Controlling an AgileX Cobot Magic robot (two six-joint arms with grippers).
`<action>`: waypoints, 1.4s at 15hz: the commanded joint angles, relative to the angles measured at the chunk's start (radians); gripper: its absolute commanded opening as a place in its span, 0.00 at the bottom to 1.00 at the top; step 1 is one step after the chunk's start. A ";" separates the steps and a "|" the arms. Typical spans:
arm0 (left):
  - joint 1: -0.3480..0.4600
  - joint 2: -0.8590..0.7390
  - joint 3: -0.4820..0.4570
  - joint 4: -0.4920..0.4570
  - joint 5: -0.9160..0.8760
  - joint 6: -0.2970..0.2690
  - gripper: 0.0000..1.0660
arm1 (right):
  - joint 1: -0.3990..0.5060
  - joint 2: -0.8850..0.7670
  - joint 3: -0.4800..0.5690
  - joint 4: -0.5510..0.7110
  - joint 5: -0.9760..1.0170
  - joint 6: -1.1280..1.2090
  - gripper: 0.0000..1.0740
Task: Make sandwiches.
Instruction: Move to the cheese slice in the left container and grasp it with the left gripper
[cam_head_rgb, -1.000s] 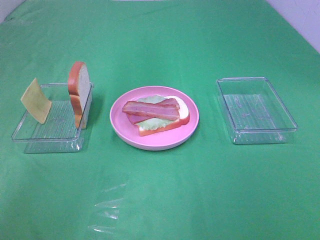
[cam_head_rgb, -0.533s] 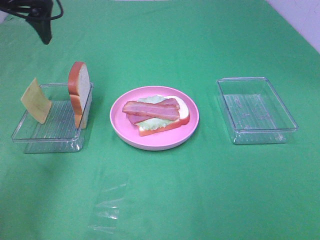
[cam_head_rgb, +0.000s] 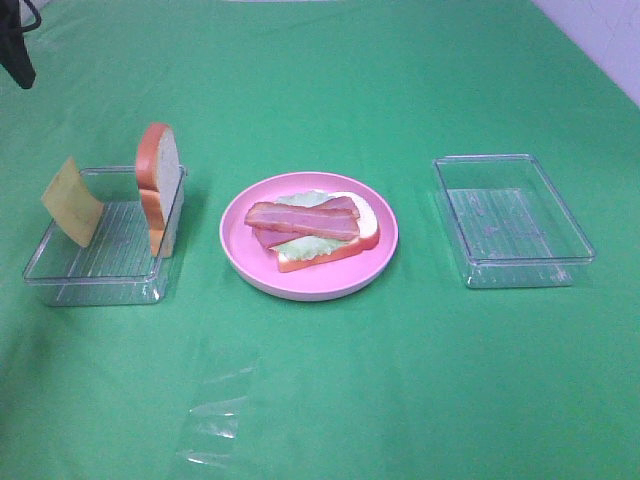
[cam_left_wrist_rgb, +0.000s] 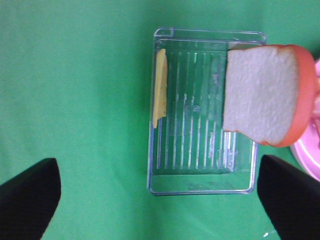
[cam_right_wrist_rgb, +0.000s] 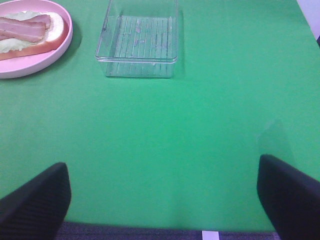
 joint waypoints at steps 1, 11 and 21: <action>0.000 0.027 0.008 -0.054 -0.009 0.021 0.95 | -0.006 0.003 0.002 0.000 -0.007 -0.008 0.91; 0.000 0.274 0.008 -0.049 -0.120 0.033 0.94 | -0.006 0.003 0.002 0.000 -0.007 -0.008 0.91; 0.000 0.354 0.008 -0.045 -0.162 0.033 0.91 | -0.006 0.003 0.002 0.000 -0.007 -0.008 0.91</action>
